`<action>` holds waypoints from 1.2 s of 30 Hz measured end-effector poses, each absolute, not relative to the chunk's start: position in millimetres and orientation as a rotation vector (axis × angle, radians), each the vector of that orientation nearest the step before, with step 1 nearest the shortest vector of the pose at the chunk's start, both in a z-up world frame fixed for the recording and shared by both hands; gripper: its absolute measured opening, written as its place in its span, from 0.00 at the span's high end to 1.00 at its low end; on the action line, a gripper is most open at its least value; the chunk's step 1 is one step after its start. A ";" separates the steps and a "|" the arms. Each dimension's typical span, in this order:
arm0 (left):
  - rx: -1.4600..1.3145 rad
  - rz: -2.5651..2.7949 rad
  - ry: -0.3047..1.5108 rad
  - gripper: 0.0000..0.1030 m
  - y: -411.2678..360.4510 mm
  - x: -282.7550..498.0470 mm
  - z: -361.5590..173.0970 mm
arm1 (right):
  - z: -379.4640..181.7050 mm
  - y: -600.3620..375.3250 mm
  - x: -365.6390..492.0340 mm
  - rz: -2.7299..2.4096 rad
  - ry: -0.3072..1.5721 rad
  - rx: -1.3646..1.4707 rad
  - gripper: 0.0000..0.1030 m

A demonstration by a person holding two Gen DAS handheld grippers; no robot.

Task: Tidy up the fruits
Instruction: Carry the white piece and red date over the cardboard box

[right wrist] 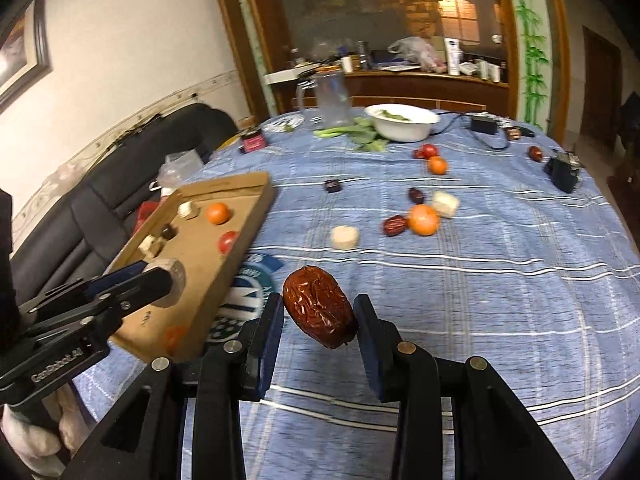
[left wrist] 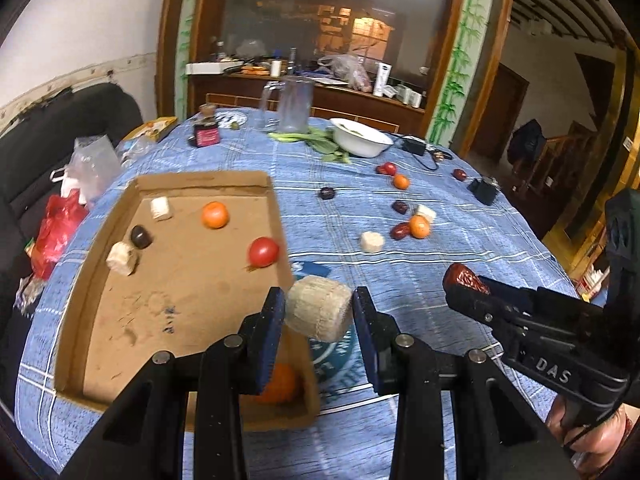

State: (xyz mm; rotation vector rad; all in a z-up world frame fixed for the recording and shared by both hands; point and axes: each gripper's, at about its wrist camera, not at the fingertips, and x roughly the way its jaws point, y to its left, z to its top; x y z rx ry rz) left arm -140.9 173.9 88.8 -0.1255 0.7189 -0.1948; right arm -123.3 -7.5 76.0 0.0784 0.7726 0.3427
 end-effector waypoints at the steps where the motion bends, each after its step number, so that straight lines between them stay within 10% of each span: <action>1: -0.132 -0.188 0.721 0.67 178.2 -140.0 87.3 | 75.1 -1.8 -122.6 0.355 0.778 0.078 0.62; 36: -0.253 0.062 0.944 0.67 317.5 -47.5 46.4 | 37.4 166.2 -2.7 0.591 0.986 -0.088 0.61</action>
